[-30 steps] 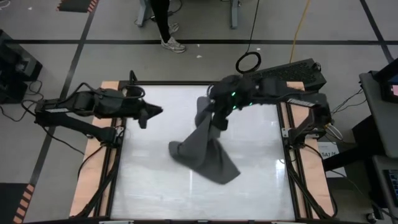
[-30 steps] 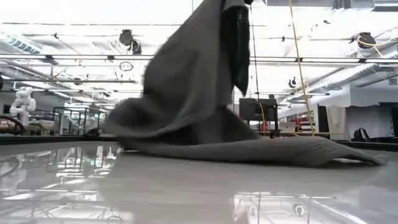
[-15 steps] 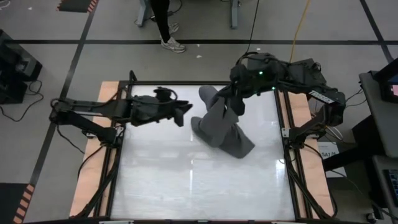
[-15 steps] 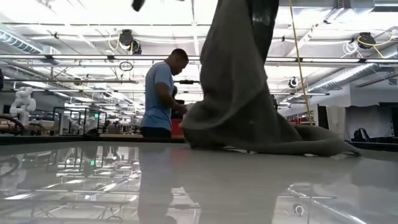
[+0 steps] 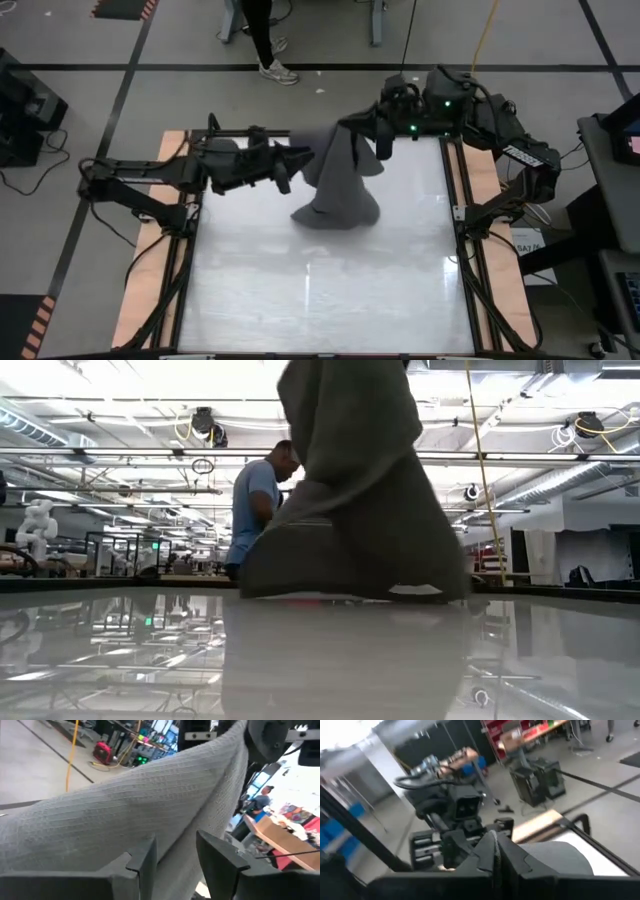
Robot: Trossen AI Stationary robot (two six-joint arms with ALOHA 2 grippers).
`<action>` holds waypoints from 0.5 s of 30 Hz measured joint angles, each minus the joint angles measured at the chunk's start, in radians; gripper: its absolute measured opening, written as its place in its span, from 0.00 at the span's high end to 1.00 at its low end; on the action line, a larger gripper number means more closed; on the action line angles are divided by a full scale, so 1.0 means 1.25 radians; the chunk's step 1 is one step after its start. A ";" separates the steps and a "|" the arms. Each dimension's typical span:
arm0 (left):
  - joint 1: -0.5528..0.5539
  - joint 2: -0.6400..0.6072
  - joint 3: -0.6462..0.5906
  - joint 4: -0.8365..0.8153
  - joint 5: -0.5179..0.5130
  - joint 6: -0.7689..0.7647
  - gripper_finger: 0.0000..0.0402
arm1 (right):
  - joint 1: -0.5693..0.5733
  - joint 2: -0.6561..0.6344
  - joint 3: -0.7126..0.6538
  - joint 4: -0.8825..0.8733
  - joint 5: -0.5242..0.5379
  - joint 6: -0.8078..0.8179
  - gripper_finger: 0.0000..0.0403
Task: Roll towel
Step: Roll the gray towel
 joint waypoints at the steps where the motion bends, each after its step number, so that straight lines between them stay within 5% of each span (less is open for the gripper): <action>1: 0.004 -0.011 0.000 -0.011 0.005 0.000 0.65 | 0.002 0.000 0.000 0.010 0.000 0.008 1.00; 15: 0.084 -0.188 0.000 -0.411 0.205 -0.049 0.65 | 0.109 0.000 0.000 -0.111 0.068 -0.007 1.00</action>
